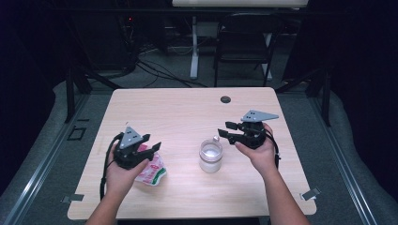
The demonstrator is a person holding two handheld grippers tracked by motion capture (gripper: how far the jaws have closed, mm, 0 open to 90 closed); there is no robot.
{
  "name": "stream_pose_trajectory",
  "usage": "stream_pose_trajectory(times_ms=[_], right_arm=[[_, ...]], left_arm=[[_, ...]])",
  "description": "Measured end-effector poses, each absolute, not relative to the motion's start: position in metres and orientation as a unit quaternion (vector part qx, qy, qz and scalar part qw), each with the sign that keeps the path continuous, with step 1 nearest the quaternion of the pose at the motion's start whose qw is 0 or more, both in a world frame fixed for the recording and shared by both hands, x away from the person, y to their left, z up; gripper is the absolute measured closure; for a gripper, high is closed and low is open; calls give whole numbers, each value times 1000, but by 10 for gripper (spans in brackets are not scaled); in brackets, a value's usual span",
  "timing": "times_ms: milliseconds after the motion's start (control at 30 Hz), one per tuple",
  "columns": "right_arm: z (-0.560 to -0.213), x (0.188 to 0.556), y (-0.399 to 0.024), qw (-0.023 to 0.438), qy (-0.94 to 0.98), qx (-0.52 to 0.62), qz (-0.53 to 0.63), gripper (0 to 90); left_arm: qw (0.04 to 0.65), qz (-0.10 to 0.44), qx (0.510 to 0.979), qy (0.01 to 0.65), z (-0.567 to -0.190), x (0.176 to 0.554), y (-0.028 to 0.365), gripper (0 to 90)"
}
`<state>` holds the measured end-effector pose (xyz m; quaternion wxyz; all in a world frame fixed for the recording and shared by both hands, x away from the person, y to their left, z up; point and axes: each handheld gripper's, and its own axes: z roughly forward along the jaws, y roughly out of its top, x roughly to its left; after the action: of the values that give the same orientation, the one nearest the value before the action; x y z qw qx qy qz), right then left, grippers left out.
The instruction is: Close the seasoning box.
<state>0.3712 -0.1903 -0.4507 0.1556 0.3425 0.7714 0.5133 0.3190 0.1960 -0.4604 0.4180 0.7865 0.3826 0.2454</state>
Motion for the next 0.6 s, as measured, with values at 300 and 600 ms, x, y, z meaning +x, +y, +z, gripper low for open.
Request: stream_pose_trajectory(times_ms=[300,600], right_arm=[[-452,366,-190,160,777,349,499,519],[-455,367,-189,166,779,352,492,517]], left_arm=[[406,258,759,439,-492,306,270,460],[388,247,723,516,-534,302,321,456]])
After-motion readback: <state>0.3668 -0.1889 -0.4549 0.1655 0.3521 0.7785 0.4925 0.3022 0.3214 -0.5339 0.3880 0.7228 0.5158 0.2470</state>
